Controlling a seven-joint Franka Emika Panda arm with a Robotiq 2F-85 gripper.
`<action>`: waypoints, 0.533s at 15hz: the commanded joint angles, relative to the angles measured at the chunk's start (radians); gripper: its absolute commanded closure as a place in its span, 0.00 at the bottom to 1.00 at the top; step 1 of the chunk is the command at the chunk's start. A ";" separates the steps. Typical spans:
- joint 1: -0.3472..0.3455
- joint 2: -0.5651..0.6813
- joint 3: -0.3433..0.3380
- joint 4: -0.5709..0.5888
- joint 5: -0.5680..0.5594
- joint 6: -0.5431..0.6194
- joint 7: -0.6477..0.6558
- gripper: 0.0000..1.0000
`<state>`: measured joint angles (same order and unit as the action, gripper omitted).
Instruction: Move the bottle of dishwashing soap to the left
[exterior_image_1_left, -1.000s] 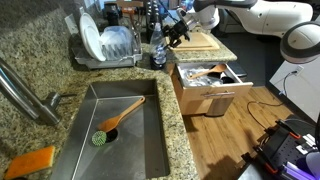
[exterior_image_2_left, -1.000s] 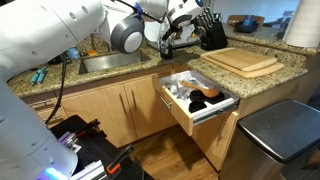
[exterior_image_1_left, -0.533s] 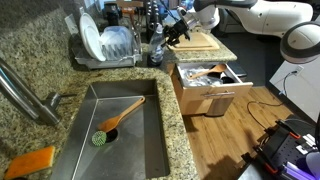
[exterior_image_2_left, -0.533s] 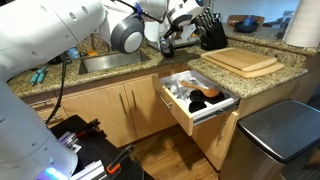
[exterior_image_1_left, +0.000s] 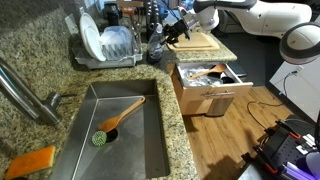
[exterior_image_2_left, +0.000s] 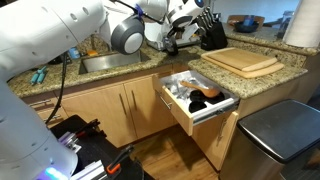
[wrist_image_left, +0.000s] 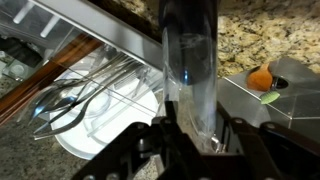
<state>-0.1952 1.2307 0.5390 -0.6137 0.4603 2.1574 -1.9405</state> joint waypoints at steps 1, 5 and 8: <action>-0.004 -0.075 -0.040 -0.031 -0.032 0.114 0.004 0.86; -0.022 -0.196 -0.165 -0.093 -0.184 0.051 0.078 0.86; -0.063 -0.251 -0.178 -0.111 -0.188 0.020 0.111 0.86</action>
<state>-0.2087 1.0877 0.3718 -0.6318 0.2695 2.1989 -1.8446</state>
